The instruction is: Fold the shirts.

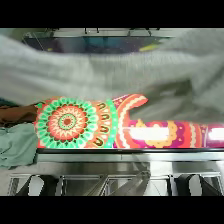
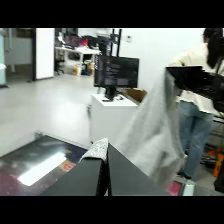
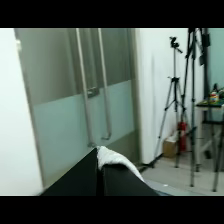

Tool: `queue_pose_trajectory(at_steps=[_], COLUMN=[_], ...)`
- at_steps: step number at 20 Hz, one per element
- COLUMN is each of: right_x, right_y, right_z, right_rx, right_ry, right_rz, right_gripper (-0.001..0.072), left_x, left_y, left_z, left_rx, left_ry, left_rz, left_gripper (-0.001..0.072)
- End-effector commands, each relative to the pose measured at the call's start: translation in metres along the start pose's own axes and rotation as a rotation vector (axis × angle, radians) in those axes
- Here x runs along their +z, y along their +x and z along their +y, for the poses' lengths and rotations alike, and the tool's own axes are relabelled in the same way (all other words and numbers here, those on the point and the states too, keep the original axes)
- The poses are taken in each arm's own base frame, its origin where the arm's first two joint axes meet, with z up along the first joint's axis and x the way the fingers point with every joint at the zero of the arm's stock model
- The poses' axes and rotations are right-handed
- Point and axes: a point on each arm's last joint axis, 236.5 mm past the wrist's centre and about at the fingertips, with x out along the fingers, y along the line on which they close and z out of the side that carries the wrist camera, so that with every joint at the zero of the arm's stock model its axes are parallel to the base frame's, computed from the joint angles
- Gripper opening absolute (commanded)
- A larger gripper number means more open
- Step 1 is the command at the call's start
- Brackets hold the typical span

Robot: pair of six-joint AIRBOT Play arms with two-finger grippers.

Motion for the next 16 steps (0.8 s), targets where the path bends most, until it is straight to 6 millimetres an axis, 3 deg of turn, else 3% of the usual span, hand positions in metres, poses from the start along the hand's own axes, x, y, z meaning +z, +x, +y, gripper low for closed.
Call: queue_pose_trajectory(at_steps=[1,4,6,8,11,14,16], right_x=[-0.01,-0.068,-0.128,-0.207,-0.335,-0.457,-0.518], right_y=[-0.002,-0.009,-0.013,-0.019,-0.025,-0.032,-0.034], right_z=[-0.026,-0.084,-0.12,-0.153,-0.202,-0.24,-0.256], right_rx=[-0.157,-0.212,-0.226,-0.27,-0.38,-0.486,-0.517], right_ry=[-0.044,0.121,0.279,0.436,0.597,0.708,0.778], right_rz=[0.091,0.237,0.33,0.45,0.576,0.722,0.761], right_gripper=[0.0011,0.001,0.001,0.001,0.0011,0.001,0.001], left_x=[-0.021,-0.112,-0.165,-0.217,-0.317,-0.417,-0.474], left_y=[-0.01,-0.021,-0.017,-0.011,-0.015,-0.02,-0.022], left_z=[0.045,0.129,0.162,0.197,0.25,0.283,0.297], left_rx=[0.078,0.218,0.207,0.211,0.279,0.292,0.283], left_ry=[-0.14,-0.405,-0.541,-0.678,-0.865,-1.065,-1.186], left_rz=[0.095,0.37,0.481,0.525,0.618,0.697,0.729], left_gripper=[0.0019,0.0019,0.0018,0.0018,0.0019,0.0018,0.0018])
